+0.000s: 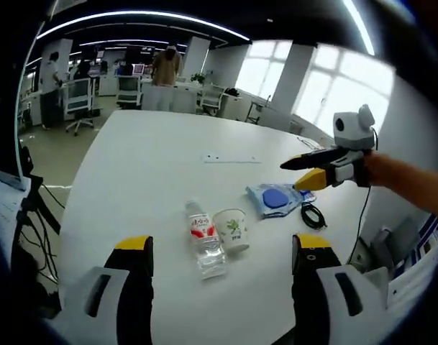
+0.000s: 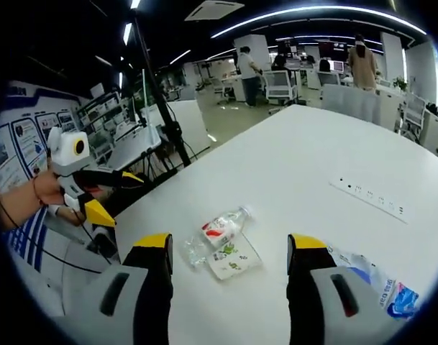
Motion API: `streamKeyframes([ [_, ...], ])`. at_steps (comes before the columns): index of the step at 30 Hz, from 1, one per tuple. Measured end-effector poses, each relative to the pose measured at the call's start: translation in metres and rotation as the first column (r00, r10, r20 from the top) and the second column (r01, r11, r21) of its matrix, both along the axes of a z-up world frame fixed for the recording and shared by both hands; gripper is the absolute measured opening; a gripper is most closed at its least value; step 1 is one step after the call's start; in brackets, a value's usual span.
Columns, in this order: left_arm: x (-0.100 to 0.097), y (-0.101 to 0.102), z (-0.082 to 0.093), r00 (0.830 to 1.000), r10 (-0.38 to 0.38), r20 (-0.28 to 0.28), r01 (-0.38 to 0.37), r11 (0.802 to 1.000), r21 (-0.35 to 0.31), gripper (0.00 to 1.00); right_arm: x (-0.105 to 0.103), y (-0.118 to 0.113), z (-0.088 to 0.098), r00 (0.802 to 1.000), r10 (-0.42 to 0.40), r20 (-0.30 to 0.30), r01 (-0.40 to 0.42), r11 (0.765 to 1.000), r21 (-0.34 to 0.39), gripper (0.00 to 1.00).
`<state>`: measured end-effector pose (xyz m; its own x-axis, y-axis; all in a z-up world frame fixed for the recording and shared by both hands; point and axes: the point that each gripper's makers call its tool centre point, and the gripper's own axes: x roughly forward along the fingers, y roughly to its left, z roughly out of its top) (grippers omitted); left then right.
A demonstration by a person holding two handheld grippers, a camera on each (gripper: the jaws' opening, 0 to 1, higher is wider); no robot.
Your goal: Arrange the tabletop items into an orderly group along one side of the table until the central work area is clear of visible clutter.
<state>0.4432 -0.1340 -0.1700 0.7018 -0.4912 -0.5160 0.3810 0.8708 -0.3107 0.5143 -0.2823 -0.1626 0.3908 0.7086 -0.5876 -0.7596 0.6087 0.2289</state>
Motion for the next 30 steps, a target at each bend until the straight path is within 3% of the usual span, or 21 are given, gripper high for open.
streamKeyframes([
  [16,0.005,0.028,-0.027,0.998,0.056,-0.032,-0.057,0.998,-0.041,0.8,0.029,0.047,-0.038,0.993,0.055,-0.103,-0.055,0.998,-0.001,0.62],
  [23,0.011,0.032,-0.036,0.996,0.073,-0.042,-0.075,0.995,-0.069,0.8,0.046,0.063,-0.062,0.982,0.046,-0.183,-0.041,0.999,0.029,0.6],
  [30,0.015,0.03,-0.045,0.995,0.082,-0.048,-0.086,0.992,-0.094,0.79,0.063,0.074,-0.085,0.951,-0.002,-0.31,0.029,0.996,0.084,0.54],
])
